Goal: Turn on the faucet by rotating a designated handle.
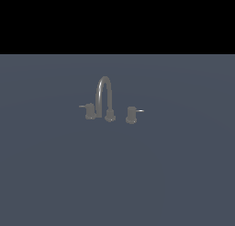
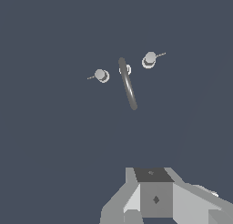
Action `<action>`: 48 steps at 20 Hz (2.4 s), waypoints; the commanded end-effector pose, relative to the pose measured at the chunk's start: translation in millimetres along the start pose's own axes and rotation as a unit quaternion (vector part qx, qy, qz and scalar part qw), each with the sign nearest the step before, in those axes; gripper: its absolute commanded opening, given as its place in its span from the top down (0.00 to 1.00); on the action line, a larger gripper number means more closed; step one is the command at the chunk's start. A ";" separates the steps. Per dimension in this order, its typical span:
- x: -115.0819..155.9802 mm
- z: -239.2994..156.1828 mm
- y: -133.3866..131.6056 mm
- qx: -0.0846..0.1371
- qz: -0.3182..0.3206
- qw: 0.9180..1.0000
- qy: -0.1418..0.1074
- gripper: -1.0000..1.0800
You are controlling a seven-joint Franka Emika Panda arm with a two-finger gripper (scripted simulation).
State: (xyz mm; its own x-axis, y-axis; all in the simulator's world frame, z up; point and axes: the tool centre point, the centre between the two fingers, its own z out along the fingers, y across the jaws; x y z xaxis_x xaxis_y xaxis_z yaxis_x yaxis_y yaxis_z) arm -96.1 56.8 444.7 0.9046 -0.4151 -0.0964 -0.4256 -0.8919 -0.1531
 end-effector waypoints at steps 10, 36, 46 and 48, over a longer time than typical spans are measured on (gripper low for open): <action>69.9 71.4 -47.5 0.014 0.168 0.985 -0.027 1.00; 181.4 294.6 -111.3 -0.026 0.510 0.860 0.023 1.00; 198.9 364.3 -119.1 -0.032 0.583 0.809 0.068 1.00; 200.6 372.5 -119.7 -0.032 0.591 0.803 0.074 1.00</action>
State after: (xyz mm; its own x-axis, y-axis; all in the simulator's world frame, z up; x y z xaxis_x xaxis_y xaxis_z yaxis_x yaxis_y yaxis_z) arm 126.0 146.4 83.6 -0.1171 -0.9928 -0.0266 -0.9930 0.1167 0.0164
